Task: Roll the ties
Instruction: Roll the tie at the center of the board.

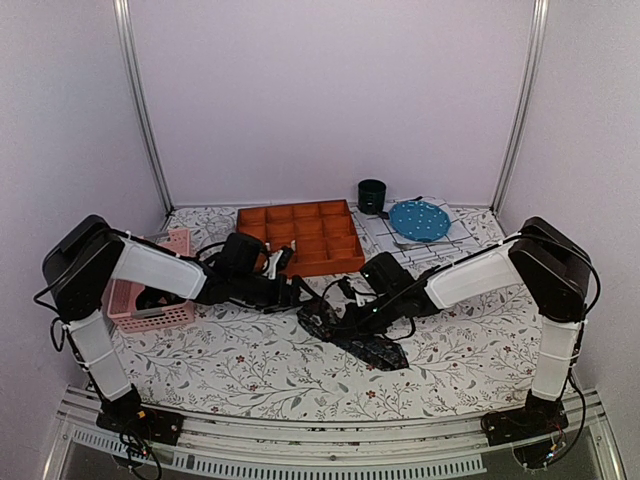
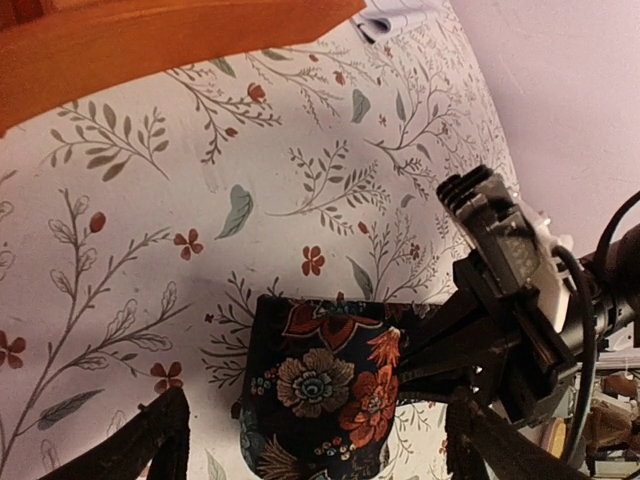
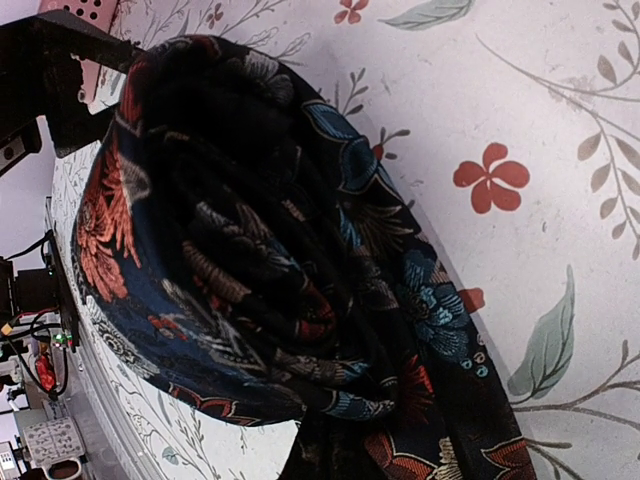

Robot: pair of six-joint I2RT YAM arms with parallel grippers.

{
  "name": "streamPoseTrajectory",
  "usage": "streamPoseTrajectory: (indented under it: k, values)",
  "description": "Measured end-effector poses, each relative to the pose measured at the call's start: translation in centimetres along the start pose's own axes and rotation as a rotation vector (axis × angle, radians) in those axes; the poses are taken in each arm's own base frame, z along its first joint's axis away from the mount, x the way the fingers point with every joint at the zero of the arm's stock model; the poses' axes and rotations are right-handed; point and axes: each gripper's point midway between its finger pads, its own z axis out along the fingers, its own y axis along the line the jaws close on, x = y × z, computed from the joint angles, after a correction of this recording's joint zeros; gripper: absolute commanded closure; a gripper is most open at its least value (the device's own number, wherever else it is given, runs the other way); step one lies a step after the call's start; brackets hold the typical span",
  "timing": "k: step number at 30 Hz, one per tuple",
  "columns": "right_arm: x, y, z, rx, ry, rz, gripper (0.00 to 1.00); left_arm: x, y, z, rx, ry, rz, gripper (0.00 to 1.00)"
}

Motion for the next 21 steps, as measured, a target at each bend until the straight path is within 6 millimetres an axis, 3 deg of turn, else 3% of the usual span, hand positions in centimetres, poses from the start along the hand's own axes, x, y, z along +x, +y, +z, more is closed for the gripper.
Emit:
streamPoseTrajectory:
  k: [10,21]
  values:
    - [-0.3,-0.1,-0.1,-0.003,-0.009,0.001,1.0,1.7,-0.5,1.9,0.046,0.083,0.02,0.32]
    - [-0.2,-0.2,0.0,-0.004,-0.008,0.001,1.0,1.8,-1.2,2.2,0.071,0.1,0.041,0.73]
